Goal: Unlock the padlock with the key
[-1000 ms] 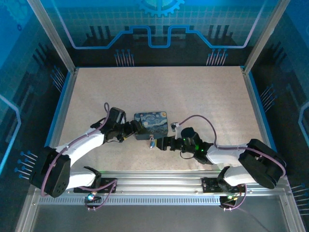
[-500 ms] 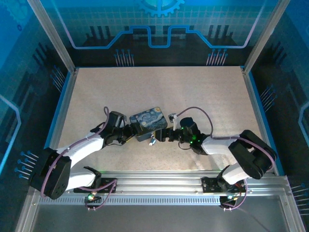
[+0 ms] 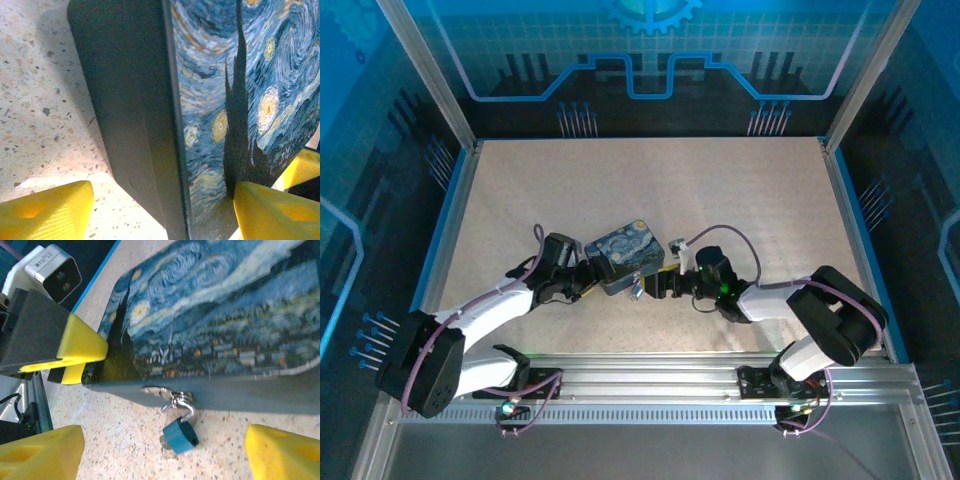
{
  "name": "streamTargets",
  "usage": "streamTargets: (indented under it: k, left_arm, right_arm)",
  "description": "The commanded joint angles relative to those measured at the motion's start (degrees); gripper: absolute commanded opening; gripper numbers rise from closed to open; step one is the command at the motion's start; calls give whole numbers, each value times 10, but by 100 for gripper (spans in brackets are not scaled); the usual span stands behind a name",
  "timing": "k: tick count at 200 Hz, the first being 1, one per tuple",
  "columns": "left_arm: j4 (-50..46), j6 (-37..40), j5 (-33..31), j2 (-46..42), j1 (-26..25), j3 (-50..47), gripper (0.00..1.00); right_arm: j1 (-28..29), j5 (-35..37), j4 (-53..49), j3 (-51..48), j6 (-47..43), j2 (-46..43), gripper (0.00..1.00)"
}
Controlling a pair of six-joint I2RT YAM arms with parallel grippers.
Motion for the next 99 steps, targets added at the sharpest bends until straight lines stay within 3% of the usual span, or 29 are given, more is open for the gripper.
streamTargets:
  k: [1,99]
  left_arm:
    - [-47,3,-4,-1,-5,-10,75]
    - [-56,0,-6,-15,-5,-14,75]
  right_arm:
    - [-1,-29,45,-16,9,5,81]
    - [14,-62,174,19,67,151,61]
